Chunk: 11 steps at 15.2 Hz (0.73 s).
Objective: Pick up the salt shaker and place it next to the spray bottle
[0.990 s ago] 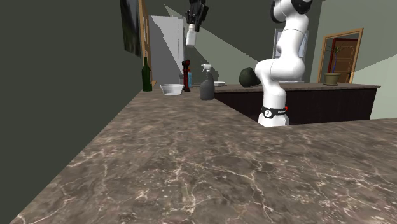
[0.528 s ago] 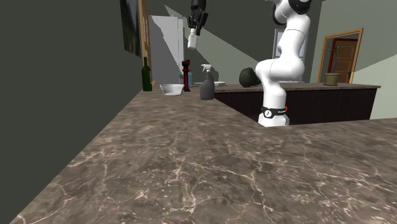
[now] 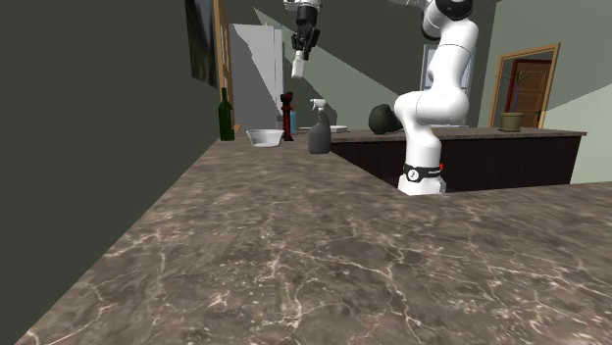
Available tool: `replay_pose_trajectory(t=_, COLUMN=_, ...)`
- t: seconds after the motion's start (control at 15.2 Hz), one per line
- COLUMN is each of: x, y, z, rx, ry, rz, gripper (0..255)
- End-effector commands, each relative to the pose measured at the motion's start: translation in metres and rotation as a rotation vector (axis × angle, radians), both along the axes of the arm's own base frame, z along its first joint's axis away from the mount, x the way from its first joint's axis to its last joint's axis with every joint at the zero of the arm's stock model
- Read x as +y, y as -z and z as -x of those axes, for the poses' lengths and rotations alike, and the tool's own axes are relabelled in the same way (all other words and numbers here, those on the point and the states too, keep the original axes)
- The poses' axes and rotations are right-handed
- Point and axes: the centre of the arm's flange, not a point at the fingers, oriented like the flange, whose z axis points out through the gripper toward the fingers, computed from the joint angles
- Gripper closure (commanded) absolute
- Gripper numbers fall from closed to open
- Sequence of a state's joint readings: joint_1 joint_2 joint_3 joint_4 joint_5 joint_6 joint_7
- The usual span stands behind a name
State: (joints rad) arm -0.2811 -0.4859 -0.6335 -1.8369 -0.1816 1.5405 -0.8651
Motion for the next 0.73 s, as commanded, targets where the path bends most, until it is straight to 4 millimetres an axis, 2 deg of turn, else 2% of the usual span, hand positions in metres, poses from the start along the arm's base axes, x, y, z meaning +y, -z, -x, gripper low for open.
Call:
replay_pose_trajectory(t=0.0, x=-0.017, y=0.000, z=0.020, rx=0.001, ry=-0.002, rz=0.000, gripper=255)
replay_pose_trajectory(t=0.33, x=-0.062, y=0.000, z=0.064, rx=0.001, ry=-0.002, rz=0.000, gripper=255)
replay_pose_trajectory(t=0.66, x=-0.062, y=0.026, z=0.064, rx=0.001, ry=-0.002, rz=0.000, gripper=255)
